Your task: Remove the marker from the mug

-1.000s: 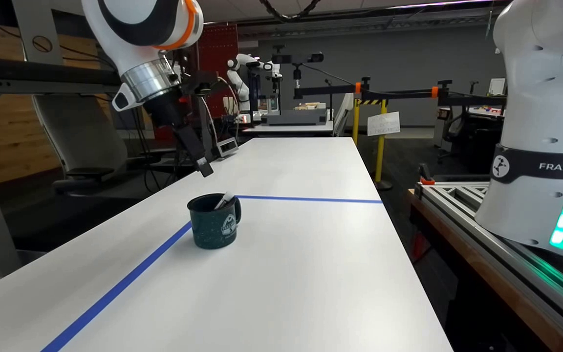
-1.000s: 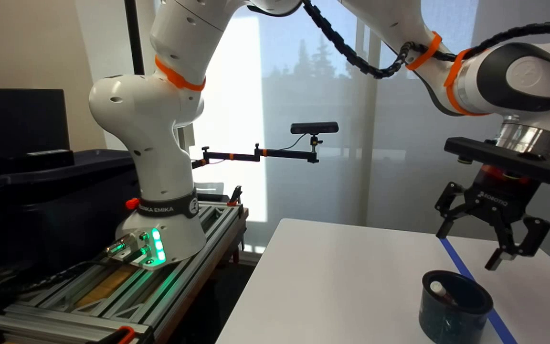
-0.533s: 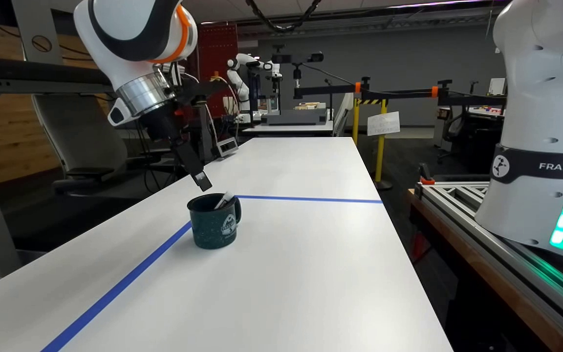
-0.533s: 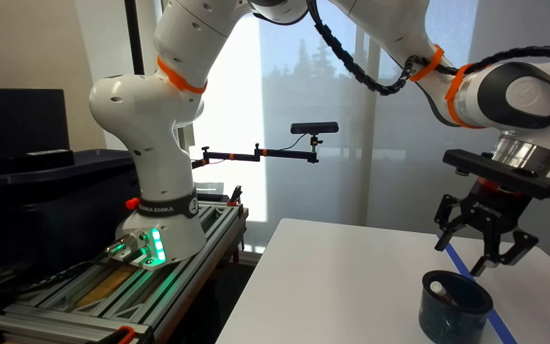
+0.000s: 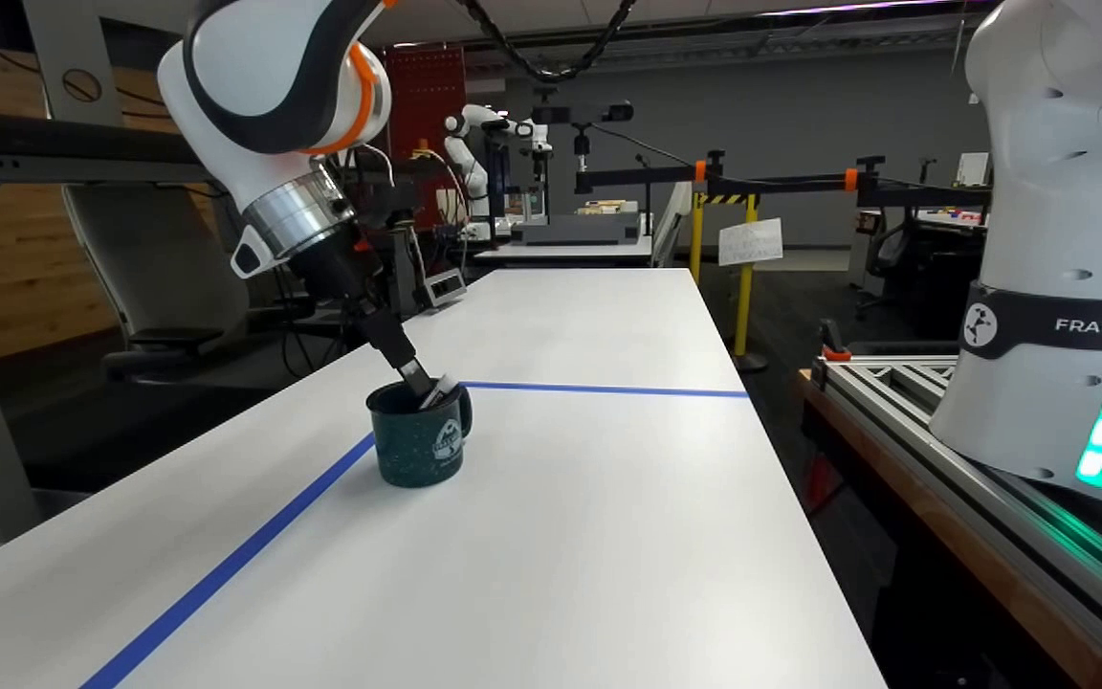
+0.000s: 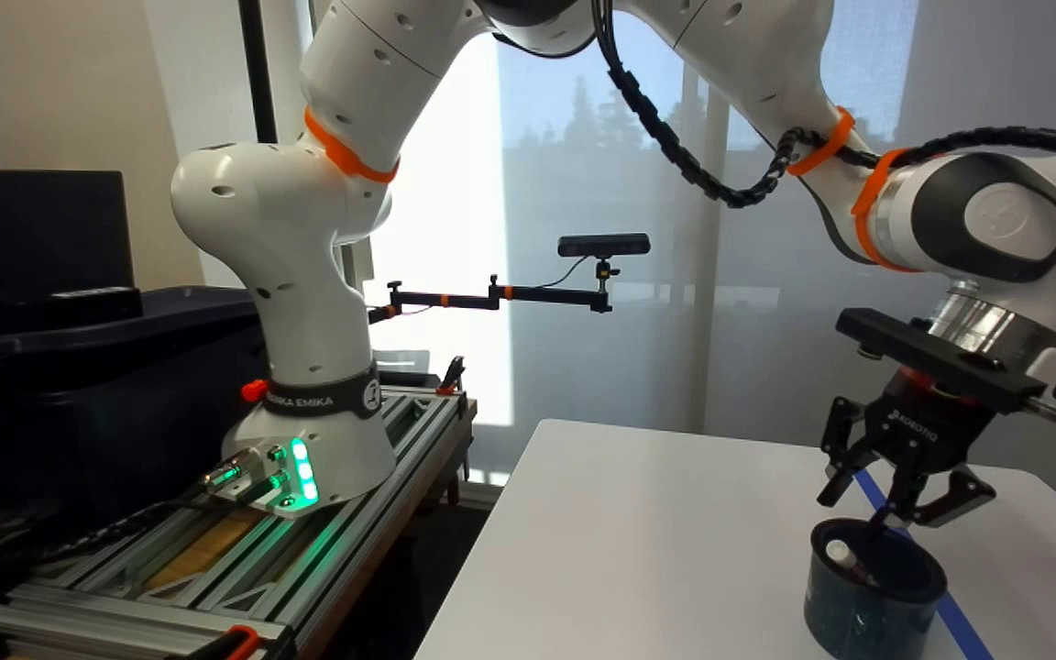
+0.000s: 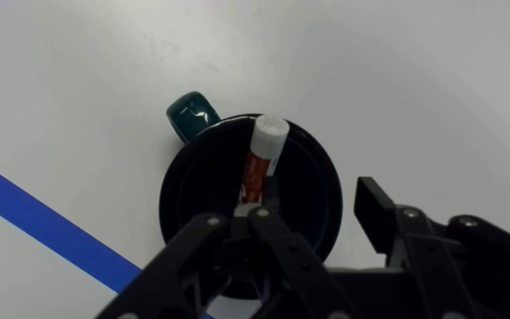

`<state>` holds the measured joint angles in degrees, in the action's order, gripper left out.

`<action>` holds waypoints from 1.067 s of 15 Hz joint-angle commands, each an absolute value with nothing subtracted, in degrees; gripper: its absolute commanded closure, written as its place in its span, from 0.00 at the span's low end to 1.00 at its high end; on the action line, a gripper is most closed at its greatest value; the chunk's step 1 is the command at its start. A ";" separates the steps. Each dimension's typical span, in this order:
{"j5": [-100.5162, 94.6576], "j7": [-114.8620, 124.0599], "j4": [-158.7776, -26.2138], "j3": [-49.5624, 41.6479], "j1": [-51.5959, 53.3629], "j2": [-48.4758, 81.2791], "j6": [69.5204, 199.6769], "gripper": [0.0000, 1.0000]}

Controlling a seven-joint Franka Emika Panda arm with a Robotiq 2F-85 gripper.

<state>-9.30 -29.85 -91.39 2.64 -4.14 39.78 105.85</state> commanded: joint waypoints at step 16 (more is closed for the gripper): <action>-4.43 -25.55 -94.50 1.97 -7.01 35.79 103.05 0.59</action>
<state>-4.39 -26.87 -92.35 2.27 -7.22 38.48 104.32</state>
